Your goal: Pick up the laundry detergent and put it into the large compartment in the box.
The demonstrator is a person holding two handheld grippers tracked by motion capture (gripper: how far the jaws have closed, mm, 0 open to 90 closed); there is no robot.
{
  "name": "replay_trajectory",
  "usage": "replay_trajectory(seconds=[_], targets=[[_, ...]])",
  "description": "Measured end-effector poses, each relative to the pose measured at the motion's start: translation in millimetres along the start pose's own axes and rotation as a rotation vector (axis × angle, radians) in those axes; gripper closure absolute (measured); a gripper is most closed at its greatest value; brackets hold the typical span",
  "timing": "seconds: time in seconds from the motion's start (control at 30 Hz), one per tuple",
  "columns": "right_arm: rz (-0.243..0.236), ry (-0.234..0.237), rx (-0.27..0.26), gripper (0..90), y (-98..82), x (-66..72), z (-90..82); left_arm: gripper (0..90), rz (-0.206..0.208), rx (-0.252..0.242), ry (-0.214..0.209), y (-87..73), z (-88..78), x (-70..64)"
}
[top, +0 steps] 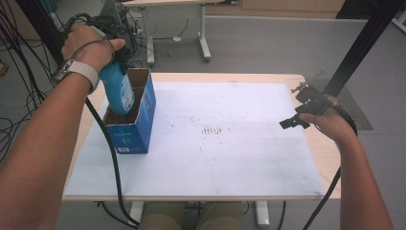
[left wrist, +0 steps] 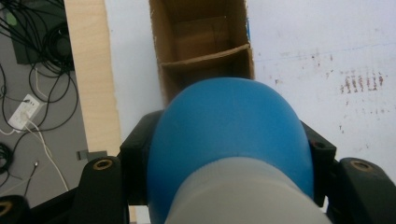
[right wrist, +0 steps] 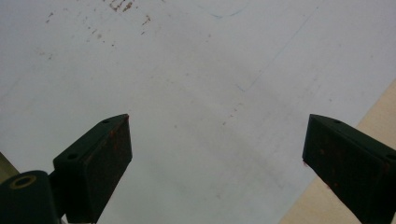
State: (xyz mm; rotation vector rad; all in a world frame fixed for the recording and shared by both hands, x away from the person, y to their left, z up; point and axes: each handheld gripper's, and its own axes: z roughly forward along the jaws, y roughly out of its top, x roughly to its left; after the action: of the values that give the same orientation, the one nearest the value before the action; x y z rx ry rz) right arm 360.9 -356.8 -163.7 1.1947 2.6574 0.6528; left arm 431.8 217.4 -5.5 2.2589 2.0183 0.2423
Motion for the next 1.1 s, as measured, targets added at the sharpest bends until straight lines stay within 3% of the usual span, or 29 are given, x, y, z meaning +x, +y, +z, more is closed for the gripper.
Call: replay_trajectory(seconds=[0.43, 1.1], targets=[[0.008, 0.005, 0.011, 8.2, 0.6, -1.5, 5.6, 38.4, 0.003, 0.024, -0.02, 3.1, 33.3, 7.2], [0.011, 0.006, 0.016, 8.2, 2.4, -2.2, 9.1, 38.3, 0.017, 0.018, -0.013, 2.2, 56.8, 6.9]])
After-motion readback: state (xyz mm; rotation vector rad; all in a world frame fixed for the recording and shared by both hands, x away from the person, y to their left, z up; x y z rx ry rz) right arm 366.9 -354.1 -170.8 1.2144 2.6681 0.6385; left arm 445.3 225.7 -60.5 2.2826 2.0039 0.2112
